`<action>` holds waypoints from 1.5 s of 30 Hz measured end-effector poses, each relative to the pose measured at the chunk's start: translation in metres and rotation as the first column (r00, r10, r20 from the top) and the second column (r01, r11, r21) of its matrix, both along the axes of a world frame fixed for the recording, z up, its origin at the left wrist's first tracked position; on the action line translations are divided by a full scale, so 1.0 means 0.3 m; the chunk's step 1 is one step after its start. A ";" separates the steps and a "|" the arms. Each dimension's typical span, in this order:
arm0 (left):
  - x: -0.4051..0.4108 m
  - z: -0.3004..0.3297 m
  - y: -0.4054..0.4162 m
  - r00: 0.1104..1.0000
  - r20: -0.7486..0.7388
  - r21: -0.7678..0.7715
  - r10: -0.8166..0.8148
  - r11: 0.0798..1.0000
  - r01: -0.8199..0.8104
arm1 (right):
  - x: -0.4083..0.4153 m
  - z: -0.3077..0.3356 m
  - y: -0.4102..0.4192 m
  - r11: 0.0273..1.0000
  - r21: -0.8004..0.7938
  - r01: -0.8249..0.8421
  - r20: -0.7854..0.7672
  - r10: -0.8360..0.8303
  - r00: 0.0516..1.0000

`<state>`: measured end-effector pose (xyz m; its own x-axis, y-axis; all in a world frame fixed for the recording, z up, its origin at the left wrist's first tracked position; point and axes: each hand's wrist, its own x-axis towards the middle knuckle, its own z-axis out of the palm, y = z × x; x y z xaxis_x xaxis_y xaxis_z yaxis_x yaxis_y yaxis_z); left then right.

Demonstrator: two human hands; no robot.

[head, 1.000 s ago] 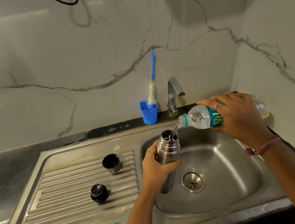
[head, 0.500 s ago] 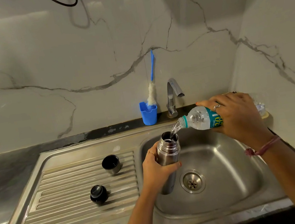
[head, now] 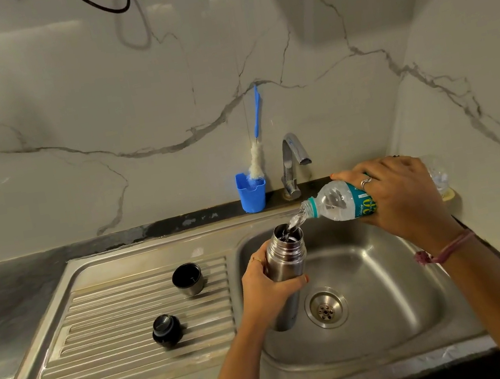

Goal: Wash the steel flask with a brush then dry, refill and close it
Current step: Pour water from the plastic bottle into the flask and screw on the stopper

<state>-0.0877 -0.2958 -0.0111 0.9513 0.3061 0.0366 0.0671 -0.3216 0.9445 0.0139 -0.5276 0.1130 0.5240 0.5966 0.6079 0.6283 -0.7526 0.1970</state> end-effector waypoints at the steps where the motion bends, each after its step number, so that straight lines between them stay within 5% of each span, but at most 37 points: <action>1: 0.000 0.001 0.000 1.000 0.000 0.000 -0.001 1.000 0.001 | 0.000 0.000 0.000 1.000 -0.003 0.000 0.005 0.000 1.000; 45: -0.012 -0.029 0.014 0.999 0.014 -0.052 0.031 0.998 -0.030 | -0.017 0.008 0.039 0.997 -0.073 0.027 0.111 -0.019 0.994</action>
<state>-0.0912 -0.2916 -0.0198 0.9410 0.3367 0.0343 0.0617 -0.2704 0.9608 0.0087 -0.5158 0.1155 0.4708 0.6306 0.6170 0.5823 -0.7475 0.3197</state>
